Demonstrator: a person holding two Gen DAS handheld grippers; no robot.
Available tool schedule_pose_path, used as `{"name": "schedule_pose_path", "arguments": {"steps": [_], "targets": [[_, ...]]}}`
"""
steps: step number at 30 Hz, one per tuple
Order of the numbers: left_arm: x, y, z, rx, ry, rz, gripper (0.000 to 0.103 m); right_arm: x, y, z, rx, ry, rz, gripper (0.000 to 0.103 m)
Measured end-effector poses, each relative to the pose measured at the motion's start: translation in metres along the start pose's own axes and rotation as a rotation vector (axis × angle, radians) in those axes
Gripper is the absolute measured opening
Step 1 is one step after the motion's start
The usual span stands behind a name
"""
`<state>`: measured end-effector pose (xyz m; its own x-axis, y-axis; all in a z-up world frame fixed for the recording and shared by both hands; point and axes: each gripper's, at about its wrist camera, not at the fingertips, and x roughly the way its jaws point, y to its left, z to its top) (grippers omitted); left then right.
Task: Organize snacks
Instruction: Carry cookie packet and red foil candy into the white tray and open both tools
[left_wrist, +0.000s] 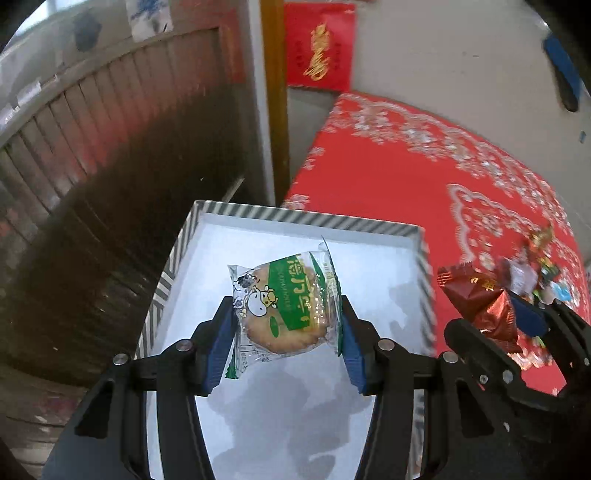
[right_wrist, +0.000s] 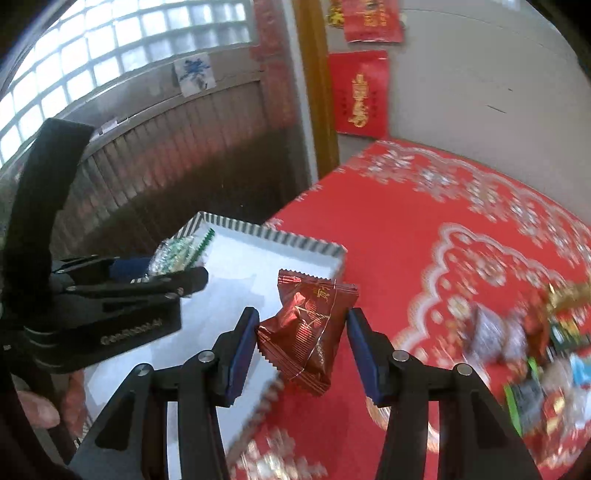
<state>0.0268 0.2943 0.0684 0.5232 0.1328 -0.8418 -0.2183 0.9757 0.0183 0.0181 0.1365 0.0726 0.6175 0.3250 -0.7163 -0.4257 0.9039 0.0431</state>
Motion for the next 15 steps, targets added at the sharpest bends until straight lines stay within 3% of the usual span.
{"name": "schedule_pose_path", "arguments": {"steps": [7, 15], "targets": [[0.041, 0.018, 0.006, -0.04, 0.064, 0.028, 0.052, 0.053, 0.021, 0.016, -0.071, 0.048, 0.007, 0.051], [0.055, 0.017, 0.004, -0.041, 0.092, 0.052, 0.054, 0.084, 0.022, 0.014, -0.095, 0.11, -0.008, 0.047]]}}
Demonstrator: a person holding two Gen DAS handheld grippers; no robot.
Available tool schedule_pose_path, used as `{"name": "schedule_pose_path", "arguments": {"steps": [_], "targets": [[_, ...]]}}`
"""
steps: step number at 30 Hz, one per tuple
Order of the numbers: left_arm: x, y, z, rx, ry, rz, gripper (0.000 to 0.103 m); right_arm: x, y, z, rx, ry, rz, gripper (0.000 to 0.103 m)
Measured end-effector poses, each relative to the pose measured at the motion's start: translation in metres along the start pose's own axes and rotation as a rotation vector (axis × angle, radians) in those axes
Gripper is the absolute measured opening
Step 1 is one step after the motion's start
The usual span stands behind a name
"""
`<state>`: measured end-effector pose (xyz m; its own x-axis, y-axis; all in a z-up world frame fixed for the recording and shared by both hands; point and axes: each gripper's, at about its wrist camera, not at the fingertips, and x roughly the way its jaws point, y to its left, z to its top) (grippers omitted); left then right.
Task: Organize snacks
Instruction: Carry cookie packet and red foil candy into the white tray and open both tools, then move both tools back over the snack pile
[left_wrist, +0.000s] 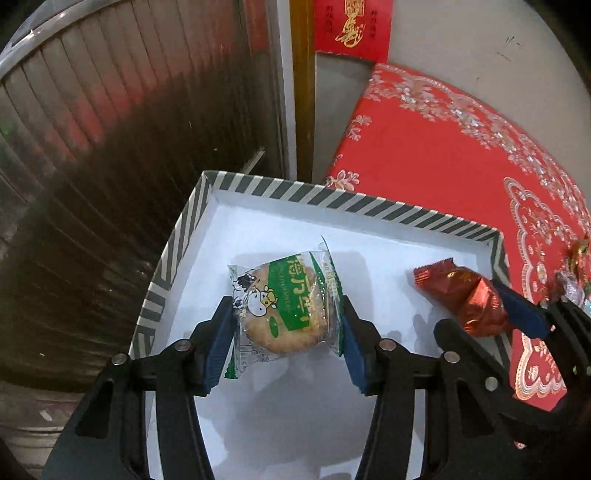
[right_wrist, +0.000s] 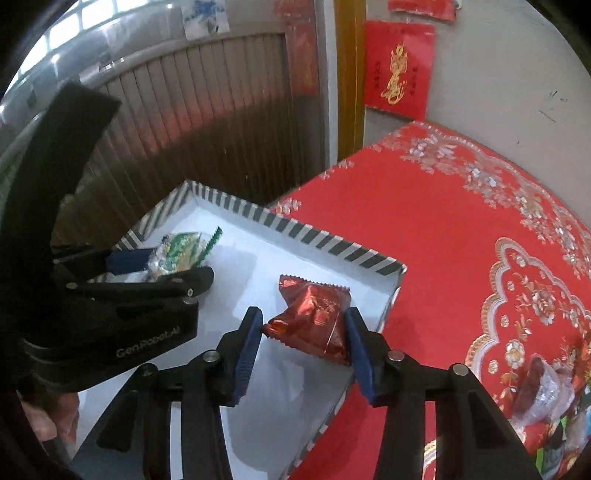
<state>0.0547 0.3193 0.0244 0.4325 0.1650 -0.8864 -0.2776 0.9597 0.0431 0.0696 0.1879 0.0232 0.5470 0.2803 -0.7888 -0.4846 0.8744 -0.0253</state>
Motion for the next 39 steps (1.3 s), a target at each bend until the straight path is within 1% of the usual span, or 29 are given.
{"name": "schedule_pose_path", "arguments": {"steps": [2, 4, 5, 7, 9, 11, 13, 15, 17, 19, 22, 27, 34, 39], "targets": [[0.004, 0.001, 0.001, -0.009, 0.016, -0.016, 0.057, -0.001, 0.003, -0.001, -0.015, -0.004, -0.004, 0.049], [0.004, 0.001, 0.001, -0.012, 0.019, -0.011, 0.059, -0.004, 0.002, -0.002, -0.009, -0.005, 0.014, 0.05], [0.003, 0.001, 0.0, -0.013, 0.019, -0.008, 0.059, -0.008, 0.001, -0.004, -0.002, -0.007, 0.035, 0.051], [0.0, 0.001, -0.001, -0.017, 0.015, -0.011, 0.059, -0.014, 0.0, -0.006, 0.007, -0.013, 0.039, 0.057], [-0.008, 0.0, -0.004, -0.011, 0.001, -0.007, 0.059, -0.025, -0.002, -0.01, 0.02, -0.03, 0.056, 0.058], [-0.02, -0.004, -0.007, 0.003, -0.036, 0.022, 0.061, -0.04, -0.004, -0.014, 0.023, -0.055, 0.061, 0.06], [-0.034, -0.009, -0.009, 0.019, -0.086, 0.056, 0.073, -0.054, -0.006, -0.018, 0.031, -0.081, 0.05, 0.065], [-0.048, -0.011, -0.012, 0.029, -0.143, 0.066, 0.077, -0.069, -0.01, -0.024, 0.042, -0.097, 0.062, 0.068], [-0.061, -0.011, -0.013, 0.023, -0.177, 0.053, 0.078, -0.081, -0.014, -0.029, 0.049, -0.107, 0.054, 0.07], [-0.072, -0.01, -0.014, 0.01, -0.188, 0.016, 0.078, -0.093, -0.018, -0.037, 0.053, -0.117, 0.045, 0.07], [-0.087, -0.015, -0.019, 0.009, -0.198, -0.018, 0.078, -0.113, -0.031, -0.051, 0.071, -0.131, 0.025, 0.07], [-0.106, -0.053, -0.039, 0.078, -0.215, -0.067, 0.078, -0.15, -0.062, -0.084, 0.139, -0.169, -0.019, 0.074], [-0.122, -0.119, -0.066, 0.169, -0.221, -0.146, 0.078, -0.177, -0.113, -0.134, 0.245, -0.153, -0.095, 0.074], [-0.128, -0.163, -0.083, 0.214, -0.205, -0.19, 0.078, -0.195, -0.137, -0.162, 0.307, -0.166, -0.135, 0.075]]}}
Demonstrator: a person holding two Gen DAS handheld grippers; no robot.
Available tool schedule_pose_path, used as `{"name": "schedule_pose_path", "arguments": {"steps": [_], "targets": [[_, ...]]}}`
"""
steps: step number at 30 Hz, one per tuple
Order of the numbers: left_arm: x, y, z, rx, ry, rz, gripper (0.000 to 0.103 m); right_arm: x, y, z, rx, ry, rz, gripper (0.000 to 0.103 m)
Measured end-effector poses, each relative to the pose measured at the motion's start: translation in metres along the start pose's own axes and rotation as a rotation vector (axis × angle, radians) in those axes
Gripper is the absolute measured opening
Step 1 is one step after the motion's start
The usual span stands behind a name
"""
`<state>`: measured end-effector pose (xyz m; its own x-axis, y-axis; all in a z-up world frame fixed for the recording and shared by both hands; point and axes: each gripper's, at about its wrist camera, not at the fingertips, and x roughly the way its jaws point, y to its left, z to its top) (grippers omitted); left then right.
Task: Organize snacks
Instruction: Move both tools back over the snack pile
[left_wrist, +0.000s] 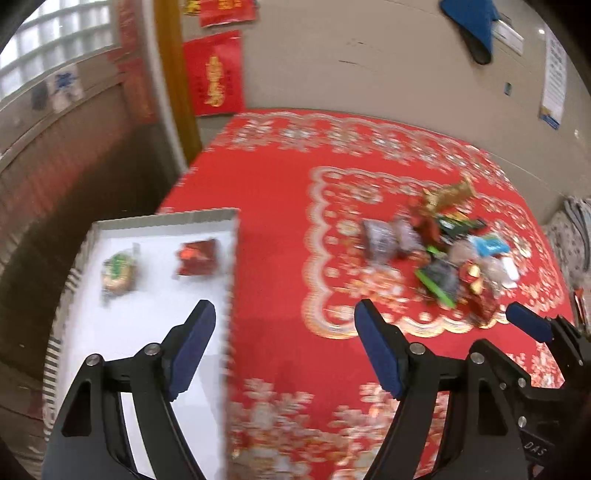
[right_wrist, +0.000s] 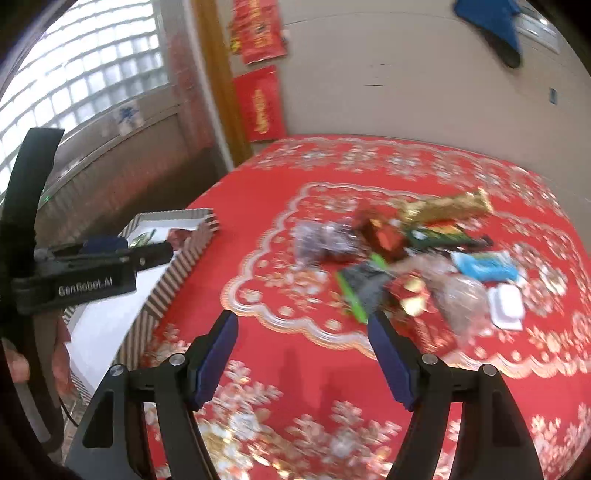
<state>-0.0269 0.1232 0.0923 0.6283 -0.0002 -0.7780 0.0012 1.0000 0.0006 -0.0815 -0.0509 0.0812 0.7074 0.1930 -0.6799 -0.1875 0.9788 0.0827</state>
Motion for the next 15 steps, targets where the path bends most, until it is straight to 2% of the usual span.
{"name": "schedule_pose_path", "arguments": {"steps": [4, 15], "targets": [[0.006, -0.028, -0.005, 0.021, 0.016, -0.043, 0.078, -0.014, -0.026, -0.009, 0.036, -0.019, -0.049, 0.078], [0.029, -0.072, -0.007, 0.06, 0.057, -0.053, 0.078, -0.032, -0.08, -0.034, 0.126, -0.014, -0.104, 0.078]]}}
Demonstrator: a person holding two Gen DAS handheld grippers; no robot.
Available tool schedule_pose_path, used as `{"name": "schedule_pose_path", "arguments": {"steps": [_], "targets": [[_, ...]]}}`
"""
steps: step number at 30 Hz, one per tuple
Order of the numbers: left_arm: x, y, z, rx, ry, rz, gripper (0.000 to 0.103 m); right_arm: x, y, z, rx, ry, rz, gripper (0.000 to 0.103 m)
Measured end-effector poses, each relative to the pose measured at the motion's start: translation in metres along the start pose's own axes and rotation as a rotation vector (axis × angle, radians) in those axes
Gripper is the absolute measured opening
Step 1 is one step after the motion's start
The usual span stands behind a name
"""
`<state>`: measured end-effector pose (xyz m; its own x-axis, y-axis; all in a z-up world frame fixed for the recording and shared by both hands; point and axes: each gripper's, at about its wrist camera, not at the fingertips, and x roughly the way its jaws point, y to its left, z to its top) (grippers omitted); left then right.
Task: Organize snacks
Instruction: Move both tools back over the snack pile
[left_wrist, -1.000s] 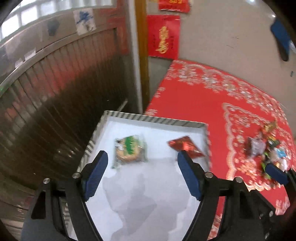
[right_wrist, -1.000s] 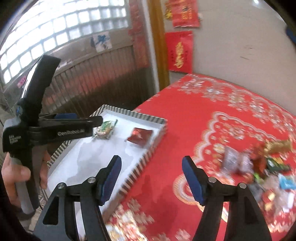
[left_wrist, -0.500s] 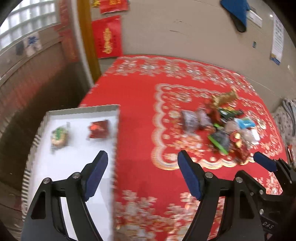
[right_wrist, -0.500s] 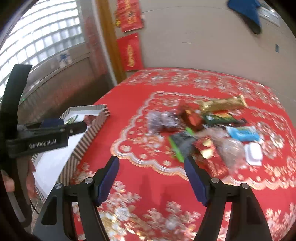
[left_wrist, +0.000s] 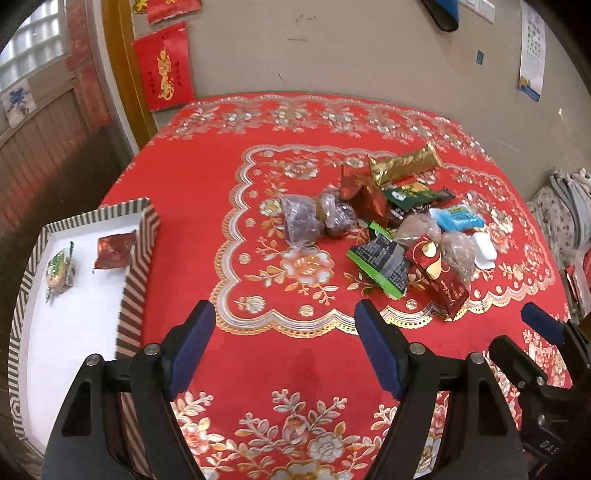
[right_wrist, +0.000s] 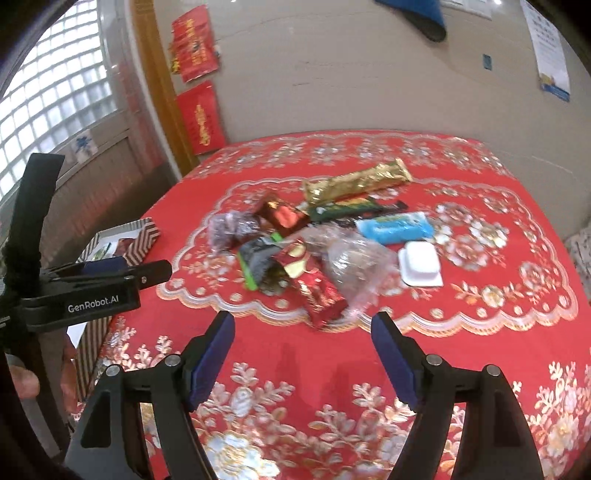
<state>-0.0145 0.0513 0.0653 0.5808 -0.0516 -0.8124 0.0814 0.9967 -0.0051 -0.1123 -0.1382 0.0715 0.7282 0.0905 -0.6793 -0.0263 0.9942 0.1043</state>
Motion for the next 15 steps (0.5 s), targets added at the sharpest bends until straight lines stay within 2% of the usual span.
{"name": "schedule_pose_path", "arguments": {"steps": [11, 15], "targets": [[0.029, -0.007, 0.014, -0.085, 0.066, -0.055, 0.078, 0.006, -0.022, -0.006, 0.033, 0.02, -0.001, 0.079], [0.036, -0.008, 0.024, -0.08, 0.072, -0.023, 0.078, 0.008, -0.028, -0.007, 0.049, 0.026, 0.003, 0.079]]}}
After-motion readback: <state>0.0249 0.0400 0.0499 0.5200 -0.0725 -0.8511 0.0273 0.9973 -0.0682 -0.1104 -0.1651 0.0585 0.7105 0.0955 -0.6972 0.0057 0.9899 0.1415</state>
